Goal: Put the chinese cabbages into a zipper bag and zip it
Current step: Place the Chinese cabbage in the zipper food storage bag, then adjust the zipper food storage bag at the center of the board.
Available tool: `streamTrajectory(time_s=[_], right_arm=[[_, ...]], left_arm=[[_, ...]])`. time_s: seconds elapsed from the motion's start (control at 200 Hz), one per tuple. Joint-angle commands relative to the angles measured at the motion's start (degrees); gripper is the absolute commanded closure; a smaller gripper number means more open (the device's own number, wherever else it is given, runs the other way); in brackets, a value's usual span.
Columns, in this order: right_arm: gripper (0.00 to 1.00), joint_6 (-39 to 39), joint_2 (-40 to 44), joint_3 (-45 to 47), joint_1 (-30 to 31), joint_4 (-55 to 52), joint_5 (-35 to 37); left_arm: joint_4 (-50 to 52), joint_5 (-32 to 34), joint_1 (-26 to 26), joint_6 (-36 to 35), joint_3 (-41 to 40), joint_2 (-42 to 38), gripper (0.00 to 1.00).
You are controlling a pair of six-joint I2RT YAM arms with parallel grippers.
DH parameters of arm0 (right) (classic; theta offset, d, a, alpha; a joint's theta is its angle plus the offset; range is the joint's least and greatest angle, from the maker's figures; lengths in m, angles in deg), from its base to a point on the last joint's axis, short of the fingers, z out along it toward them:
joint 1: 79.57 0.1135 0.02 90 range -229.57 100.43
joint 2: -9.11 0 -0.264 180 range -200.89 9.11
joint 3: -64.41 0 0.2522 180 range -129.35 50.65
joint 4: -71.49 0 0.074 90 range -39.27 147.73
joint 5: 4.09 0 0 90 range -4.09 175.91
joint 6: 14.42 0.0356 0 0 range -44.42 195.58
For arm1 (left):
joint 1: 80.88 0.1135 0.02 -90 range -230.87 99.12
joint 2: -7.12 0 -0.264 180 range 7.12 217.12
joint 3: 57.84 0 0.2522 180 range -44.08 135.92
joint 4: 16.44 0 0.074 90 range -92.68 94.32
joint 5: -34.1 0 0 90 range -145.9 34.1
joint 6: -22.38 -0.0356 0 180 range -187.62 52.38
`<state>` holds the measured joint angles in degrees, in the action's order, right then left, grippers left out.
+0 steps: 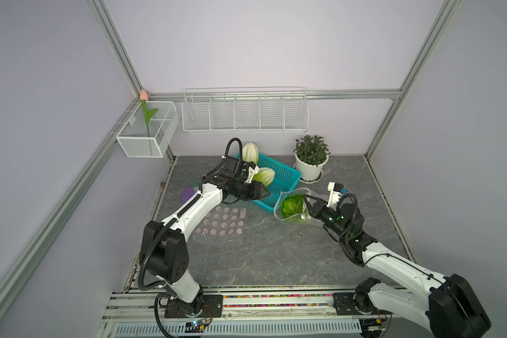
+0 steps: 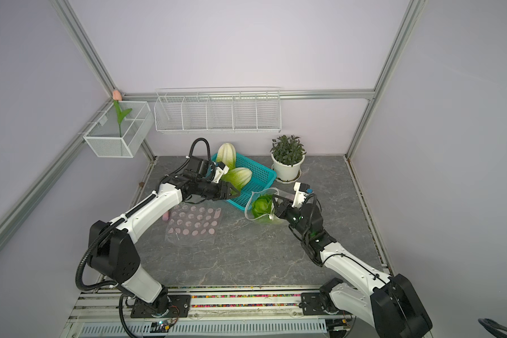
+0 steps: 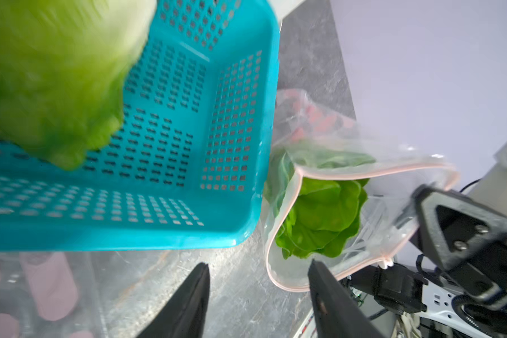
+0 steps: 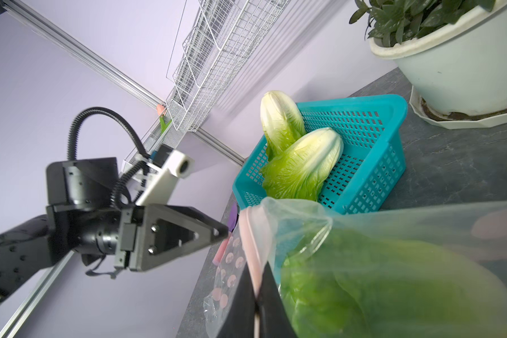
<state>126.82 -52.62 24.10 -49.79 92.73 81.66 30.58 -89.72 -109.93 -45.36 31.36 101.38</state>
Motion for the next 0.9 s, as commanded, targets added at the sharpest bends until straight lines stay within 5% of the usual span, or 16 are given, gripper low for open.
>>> streamTrajectory(time_s=[0.0,0.2,0.35,0.56,0.895], right_arm=[[0.93,1.62,-0.48,0.35,0.38,1.57,0.72],[0.93,1.45,-0.24,0.35,0.38,0.25,1.14],[0.93,1.33,0.51,0.46,0.41,-1.15,1.95],[0.93,0.80,3.34,-0.01,0.34,-5.23,3.20],[0.93,-10.46,13.34,-15.73,-2.88,-50.53,7.86]], left_arm=[[-10.05,-0.44,-2.42,9.90,-4.38,0.17,0.43],[-15.61,-0.98,-4.94,13.10,-5.39,3.28,0.53],[-16.18,-1.58,-5.58,12.64,-5.74,5.48,0.78],[-11.68,-0.73,-7.00,9.29,-0.67,5.93,1.00],[0.36,-3.69,-14.22,6.26,24.61,9.13,1.00]])
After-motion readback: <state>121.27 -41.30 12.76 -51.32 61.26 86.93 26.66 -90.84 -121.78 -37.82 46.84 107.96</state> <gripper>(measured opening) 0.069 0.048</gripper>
